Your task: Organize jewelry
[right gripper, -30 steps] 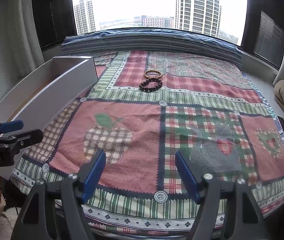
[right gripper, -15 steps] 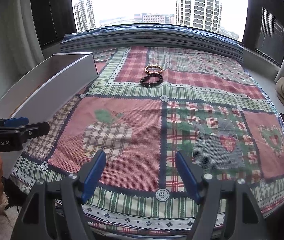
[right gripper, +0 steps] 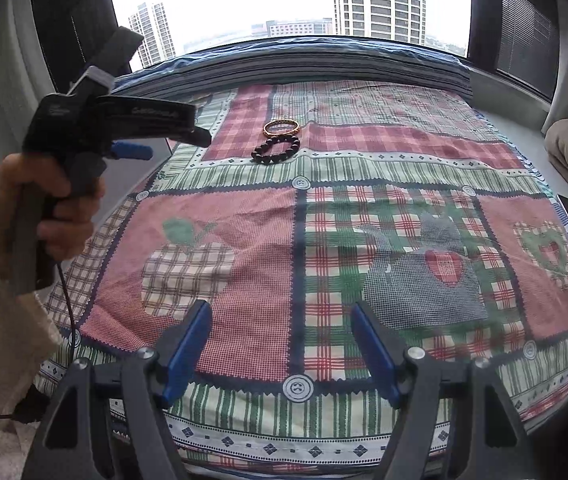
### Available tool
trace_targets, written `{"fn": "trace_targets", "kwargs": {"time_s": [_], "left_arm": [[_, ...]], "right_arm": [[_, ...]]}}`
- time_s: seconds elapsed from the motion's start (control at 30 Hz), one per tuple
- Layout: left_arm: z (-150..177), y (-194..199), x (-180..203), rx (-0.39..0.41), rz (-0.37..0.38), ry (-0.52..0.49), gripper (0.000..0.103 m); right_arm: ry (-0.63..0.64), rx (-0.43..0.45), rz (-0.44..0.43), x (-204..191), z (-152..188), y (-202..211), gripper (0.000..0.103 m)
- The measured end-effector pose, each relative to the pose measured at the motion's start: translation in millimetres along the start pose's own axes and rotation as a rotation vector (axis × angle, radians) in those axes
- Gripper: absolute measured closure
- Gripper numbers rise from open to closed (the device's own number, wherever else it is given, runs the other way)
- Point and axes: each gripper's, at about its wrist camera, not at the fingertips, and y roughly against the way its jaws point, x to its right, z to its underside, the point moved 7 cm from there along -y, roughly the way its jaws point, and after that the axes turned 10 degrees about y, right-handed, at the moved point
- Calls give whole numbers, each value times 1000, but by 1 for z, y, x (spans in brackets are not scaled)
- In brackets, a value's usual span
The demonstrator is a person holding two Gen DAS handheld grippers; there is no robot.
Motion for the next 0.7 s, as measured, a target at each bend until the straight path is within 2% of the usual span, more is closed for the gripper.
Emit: {"fn": "trace_targets", "kwargs": {"time_s": [0.1, 0.13, 0.17, 0.2, 0.3, 0.37, 0.43, 0.53, 0.63, 0.7], "left_arm": [[-19, -39, 12, 2, -18, -43, 39], [-21, -52, 16, -14, -15, -52, 46], [-21, -62, 19, -38, -9, -52, 49], [-20, -69, 20, -63, -3, -39, 58], [-15, -62, 24, -45, 85, 0, 60], [-7, -55, 32, -30, 76, -74, 61], [0, -45, 45, 20, 76, -171, 60], [14, -40, 70, 55, 91, -401, 60], [29, -54, 81, -8, 84, -562, 60], [33, -65, 79, -47, 75, -603, 60]], "right_arm": [[-30, -9, 1, 12, 3, -3, 30], [-38, -14, 1, 16, 4, -5, 30], [-45, -21, 0, 19, 6, -7, 30], [-51, -26, -1, 22, 7, -8, 30], [-67, -30, 3, 31, 11, -8, 30], [-78, -38, 0, 37, 14, -11, 30], [-90, -48, -10, 40, 15, -17, 30], [-95, -48, -21, 42, 14, -21, 30], [-99, -47, -30, 42, 14, -22, 30], [-107, -50, -33, 44, 16, -22, 30]]}}
